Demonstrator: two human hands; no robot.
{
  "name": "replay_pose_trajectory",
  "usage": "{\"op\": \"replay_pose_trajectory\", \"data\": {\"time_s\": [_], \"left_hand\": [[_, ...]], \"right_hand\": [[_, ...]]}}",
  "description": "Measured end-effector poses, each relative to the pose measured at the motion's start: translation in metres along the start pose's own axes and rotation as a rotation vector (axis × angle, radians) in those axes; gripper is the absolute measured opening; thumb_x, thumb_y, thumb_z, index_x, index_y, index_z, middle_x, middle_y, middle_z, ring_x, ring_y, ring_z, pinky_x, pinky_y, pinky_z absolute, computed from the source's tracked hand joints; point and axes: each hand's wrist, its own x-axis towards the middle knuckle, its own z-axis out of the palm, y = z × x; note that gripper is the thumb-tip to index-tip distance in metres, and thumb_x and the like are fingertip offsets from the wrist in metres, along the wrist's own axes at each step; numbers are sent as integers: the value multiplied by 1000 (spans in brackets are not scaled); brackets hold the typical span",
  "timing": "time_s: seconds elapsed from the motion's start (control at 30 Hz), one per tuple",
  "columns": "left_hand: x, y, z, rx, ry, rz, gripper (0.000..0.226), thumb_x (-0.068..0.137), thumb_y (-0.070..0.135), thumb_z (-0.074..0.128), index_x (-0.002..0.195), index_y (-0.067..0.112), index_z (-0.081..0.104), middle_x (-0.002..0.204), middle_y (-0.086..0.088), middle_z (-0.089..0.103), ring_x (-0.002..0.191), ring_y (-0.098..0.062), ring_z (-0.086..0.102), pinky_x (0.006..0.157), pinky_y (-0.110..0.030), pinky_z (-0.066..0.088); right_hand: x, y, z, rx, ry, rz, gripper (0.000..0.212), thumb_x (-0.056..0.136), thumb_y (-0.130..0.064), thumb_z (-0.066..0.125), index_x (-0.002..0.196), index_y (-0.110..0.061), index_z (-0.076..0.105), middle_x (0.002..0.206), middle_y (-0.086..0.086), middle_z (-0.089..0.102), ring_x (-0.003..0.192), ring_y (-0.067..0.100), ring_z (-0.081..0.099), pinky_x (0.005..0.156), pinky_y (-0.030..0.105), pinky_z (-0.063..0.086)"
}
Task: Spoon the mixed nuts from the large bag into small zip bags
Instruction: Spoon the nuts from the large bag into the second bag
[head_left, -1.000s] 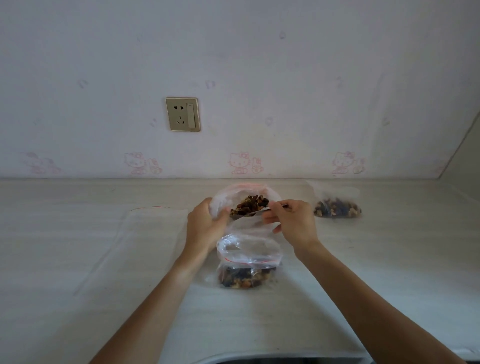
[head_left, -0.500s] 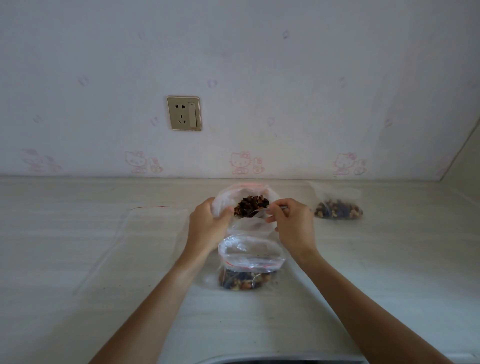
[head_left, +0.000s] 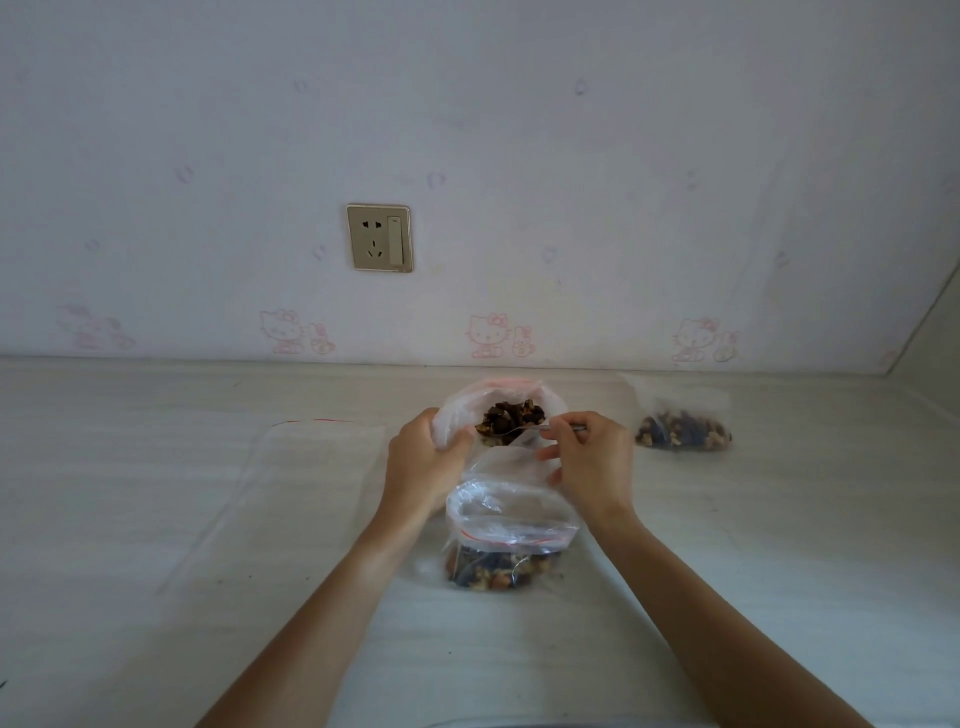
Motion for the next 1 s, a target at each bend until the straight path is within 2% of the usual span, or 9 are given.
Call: {"op": "replay_pose_trajectory", "data": {"time_s": [0.17,0.3,0.37,0.47,0.57,0.67,0.77,0.9,1.0], "left_hand": [[-1,0,-3,-23,7,-4,7,92,32,72,87,31,68,84,3,74,80,-17,72,67,-31,56],[-2,0,-7,-49,20,-18,14,92,38,71,93,25,69,88,-3,74,79,-23,72,69,-43,61],[-3,1,-9,-46,24,-13,15,92,41,71,93,26,68,89,-4,74,74,-20,72,61,-37,62],[-3,1,-12,15,31,15,21,92,51,69,93,30,64,90,3,71,80,-14,69,66,-35,59],[-4,3,-18,51,27,34,30,88,63,67,99,36,62,94,14,69,83,2,64,64,-20,47],[-4,4,-28,39,25,62,52,85,66,70,122,31,61,114,20,65,101,2,62,76,-17,46],[-11,6,-38,106,112,123,62,85,63,72,132,26,57,125,15,57,111,-6,58,91,-28,48],[-36,14,-51,187,224,289,32,87,51,74,105,28,61,103,14,61,93,-5,61,81,-26,48],[-55,16,-58,235,79,255,29,87,62,67,82,34,64,78,18,68,75,0,64,63,-22,47]], "right_hand": [[-2,6,-2,54,8,-1,11,101,-11,63,94,-11,71,72,-1,76,59,25,74,50,44,61],[-3,6,-7,157,-11,1,8,101,-11,63,97,-9,70,77,-1,78,72,18,77,46,35,58],[-2,4,-11,185,-33,1,8,101,-11,63,98,-9,70,80,2,78,76,18,78,46,34,59],[0,-3,-19,193,-68,8,8,101,-13,64,99,-9,71,80,3,79,77,19,78,48,34,60],[1,-13,-27,206,-104,13,9,101,-12,64,99,-9,72,83,3,79,78,20,79,50,34,61],[-1,-26,-39,203,-134,-6,8,101,-12,64,98,-9,72,85,2,80,79,21,79,50,34,61],[-8,-36,-56,196,-170,-40,9,101,-12,65,100,-6,71,86,3,80,81,20,79,49,33,61],[-27,-42,-78,209,-213,-87,7,99,-10,66,99,-5,71,85,6,80,80,22,79,47,34,60],[-44,-40,-93,200,-242,-98,8,98,-7,65,99,-2,71,84,9,79,80,24,79,46,33,60]]}}
